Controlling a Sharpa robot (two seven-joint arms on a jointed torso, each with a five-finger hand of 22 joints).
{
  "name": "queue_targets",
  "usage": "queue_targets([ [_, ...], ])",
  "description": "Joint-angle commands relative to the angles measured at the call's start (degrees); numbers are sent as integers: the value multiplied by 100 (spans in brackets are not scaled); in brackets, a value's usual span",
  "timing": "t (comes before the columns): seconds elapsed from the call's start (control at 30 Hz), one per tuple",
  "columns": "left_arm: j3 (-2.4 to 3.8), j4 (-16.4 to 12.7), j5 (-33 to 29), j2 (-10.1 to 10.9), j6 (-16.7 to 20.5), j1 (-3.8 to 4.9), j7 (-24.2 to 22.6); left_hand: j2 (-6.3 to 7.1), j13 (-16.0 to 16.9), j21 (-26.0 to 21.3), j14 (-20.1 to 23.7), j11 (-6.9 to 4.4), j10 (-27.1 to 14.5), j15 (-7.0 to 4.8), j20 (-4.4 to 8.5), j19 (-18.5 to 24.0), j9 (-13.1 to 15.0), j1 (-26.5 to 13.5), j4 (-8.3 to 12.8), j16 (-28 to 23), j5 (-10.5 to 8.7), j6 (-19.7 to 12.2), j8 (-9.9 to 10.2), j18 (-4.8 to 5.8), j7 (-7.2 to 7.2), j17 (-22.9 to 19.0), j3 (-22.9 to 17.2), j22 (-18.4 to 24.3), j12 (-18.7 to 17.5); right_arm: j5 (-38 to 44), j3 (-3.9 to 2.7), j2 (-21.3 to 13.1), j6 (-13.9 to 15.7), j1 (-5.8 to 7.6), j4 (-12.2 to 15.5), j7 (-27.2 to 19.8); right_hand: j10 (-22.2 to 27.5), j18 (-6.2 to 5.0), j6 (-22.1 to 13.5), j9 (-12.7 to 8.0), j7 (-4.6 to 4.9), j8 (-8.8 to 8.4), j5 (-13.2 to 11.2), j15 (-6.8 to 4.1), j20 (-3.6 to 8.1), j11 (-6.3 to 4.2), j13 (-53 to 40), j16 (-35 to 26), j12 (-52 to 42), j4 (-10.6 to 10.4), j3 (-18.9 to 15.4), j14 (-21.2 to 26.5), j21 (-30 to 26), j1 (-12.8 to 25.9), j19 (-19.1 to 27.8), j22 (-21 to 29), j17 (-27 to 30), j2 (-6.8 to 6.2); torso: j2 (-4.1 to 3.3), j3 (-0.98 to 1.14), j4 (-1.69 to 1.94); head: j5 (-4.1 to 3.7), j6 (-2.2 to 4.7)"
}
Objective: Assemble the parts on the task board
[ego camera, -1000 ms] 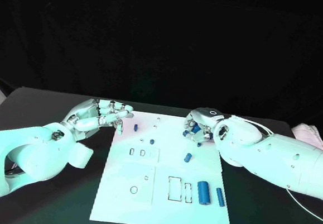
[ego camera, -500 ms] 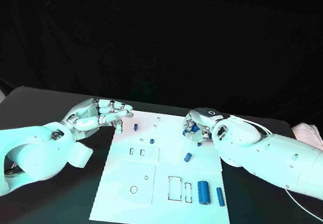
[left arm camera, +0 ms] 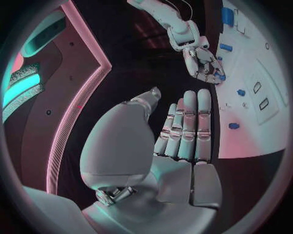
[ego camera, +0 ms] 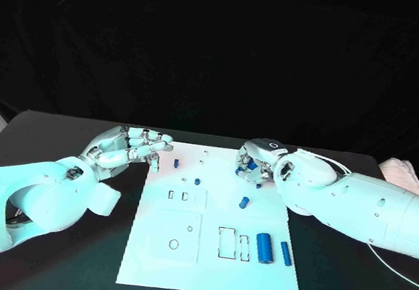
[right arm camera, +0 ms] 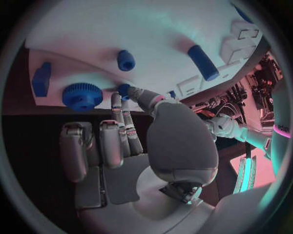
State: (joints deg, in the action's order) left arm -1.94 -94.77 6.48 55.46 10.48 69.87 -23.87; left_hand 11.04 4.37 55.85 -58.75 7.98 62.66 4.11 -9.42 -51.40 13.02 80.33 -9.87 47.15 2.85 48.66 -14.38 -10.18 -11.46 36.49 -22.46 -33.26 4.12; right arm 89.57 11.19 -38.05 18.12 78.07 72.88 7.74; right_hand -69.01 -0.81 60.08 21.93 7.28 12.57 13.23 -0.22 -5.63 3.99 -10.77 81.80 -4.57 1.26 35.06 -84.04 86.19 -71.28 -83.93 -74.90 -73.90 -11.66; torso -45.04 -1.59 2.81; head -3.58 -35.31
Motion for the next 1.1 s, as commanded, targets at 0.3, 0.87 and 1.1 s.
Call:
queue_targets([
  [0.3, 5, -8, -1, -1, -96, 18, -5, -33, -9, 33, 22, 3, -49, -8, -12, 45, 8, -36, 6, -38, 0, -44, 32, -32, 4, -7, -38, -8, -26, 157, 1, -3, 361, -7, 81, 310, -233, -30, 182, 185, -20, 151, -102, -81, 63, -60, -100, 55, -66, 173, 211, -295, 83, -229, -376, -1019, -41, 222, 8, -4, -1, 18, -5],
  [0.87, 5, 38, -35, -2, -98, 23, -6, -38, -9, 35, 21, 5, -51, -7, -13, 47, 9, -26, 13, -41, 0, -45, 34, -33, 2, -10, -45, -9, -25, 380, -80, 358, 1097, 109, 145, 681, -249, -27, 179, 262, -28, 177, -107, -80, 65, -60, -129, 52, -42, 156, 176, -293, 92, -127, -383, -1038, -26, 186, 25, -24, 7, 33, 118],
  [1.1, 5, 16, -37, -19, -112, 23, -3, -38, -9, 35, 21, 5, -51, -7, -13, 47, 9, -26, 13, -41, 0, -45, 34, -33, 2, -10, -45, -9, -25, 396, -85, 665, 1156, 108, -98, 668, -252, -24, 178, 268, -27, 178, -102, -80, 65, -60, -131, 60, -41, 150, 174, -296, 98, -116, -387, -1047, -42, 185, 8, -27, 18, 53, 92],
])
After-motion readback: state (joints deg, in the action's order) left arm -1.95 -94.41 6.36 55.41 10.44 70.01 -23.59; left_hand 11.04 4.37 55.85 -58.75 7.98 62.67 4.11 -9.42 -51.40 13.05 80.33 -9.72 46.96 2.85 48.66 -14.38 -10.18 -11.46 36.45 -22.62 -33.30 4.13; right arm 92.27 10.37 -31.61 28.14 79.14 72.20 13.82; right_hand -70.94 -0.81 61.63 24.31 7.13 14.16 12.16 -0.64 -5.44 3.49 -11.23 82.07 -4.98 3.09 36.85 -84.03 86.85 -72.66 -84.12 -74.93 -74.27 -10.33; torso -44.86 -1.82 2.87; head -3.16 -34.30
